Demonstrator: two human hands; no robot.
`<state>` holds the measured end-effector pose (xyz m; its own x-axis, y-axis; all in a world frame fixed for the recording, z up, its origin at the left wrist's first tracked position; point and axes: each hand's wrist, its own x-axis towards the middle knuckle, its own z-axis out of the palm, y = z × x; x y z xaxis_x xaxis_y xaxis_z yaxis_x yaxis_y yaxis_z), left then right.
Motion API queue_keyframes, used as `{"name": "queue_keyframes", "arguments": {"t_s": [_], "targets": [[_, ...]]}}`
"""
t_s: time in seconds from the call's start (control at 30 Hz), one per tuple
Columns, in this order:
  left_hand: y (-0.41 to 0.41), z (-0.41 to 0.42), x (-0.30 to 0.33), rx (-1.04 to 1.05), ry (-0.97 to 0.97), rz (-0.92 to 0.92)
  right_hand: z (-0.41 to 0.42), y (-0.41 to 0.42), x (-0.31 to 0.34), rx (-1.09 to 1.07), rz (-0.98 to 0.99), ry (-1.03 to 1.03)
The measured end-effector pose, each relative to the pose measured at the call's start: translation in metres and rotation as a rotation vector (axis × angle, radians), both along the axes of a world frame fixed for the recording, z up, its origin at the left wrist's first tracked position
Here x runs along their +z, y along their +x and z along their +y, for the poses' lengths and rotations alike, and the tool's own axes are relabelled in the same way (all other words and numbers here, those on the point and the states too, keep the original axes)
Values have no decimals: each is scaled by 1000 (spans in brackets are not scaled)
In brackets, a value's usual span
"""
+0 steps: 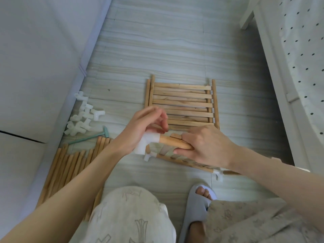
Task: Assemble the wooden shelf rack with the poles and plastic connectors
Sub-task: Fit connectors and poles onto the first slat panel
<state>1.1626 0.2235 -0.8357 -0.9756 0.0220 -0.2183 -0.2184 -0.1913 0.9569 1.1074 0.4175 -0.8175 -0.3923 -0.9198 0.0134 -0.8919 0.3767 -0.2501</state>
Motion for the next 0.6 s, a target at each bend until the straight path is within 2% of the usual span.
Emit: {"name": "queue_keyframes", "arguments": {"t_s": [0.17,0.53,0.6], "targets": [[4,1,1,-121,17,-22,-3,-4,-3,28,-3,-25],[5,13,-4,6,-65,-23,-5,0,-4,29,22,-8],[6,11,-5,14,-23,-17,-6,0,-3,25,23,-14]]}}
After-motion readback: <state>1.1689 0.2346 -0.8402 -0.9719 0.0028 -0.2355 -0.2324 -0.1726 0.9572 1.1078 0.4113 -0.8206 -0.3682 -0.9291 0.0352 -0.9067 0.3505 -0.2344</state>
